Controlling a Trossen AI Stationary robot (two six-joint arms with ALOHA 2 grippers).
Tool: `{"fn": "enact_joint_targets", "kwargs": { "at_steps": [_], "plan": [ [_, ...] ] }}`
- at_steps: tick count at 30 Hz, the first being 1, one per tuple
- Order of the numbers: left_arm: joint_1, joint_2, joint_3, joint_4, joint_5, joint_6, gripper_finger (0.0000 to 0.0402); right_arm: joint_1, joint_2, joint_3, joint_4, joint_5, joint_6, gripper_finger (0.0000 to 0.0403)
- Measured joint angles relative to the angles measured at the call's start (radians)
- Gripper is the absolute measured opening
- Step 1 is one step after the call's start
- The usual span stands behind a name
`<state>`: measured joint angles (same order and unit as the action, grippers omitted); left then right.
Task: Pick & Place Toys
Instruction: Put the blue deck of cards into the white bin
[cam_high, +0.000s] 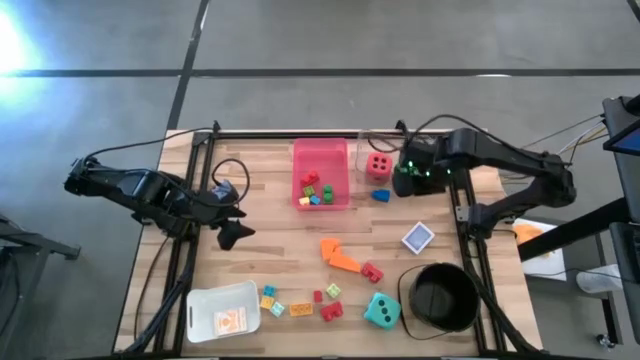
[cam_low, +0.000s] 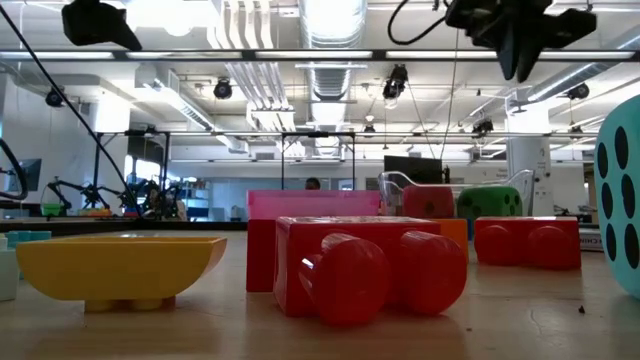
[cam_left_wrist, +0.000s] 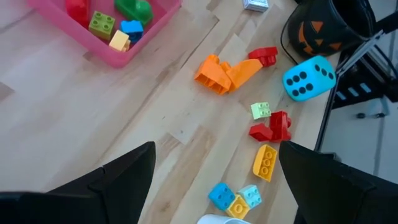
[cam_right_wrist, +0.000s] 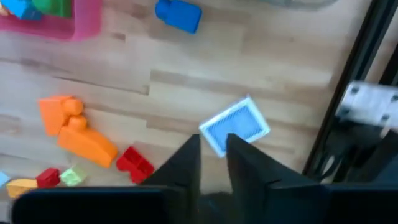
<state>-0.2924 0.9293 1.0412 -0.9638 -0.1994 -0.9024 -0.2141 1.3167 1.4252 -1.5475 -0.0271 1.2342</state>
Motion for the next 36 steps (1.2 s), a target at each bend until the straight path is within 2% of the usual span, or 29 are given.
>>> {"fn": "enact_joint_targets", "kwargs": {
  "at_steps": [7,11,18,26,36],
  "plan": [
    [0.0,0.0,0.0,0.0,0.0,0.062,0.0347,0.13,-0.021,-0.061,0.0,0.029,0.387,0.0206],
    [0.0,0.0,0.0,0.0,0.0,0.069,0.0347,0.187,-0.013,-0.108,0.028,0.032,0.528,0.0269],
    [0.0,0.0,0.0,0.001,0.013,0.09,0.0347,0.271,0.025,-0.192,0.074,0.031,0.795,0.035],
    [0.0,0.0,0.0,0.001,0.041,0.114,0.0347,0.304,0.034,-0.325,0.224,0.034,0.906,0.0366],
    [0.0,0.0,0.012,0.002,0.105,0.086,0.0347,0.307,0.032,-0.48,0.375,0.029,0.94,0.0366]
  ]
}}
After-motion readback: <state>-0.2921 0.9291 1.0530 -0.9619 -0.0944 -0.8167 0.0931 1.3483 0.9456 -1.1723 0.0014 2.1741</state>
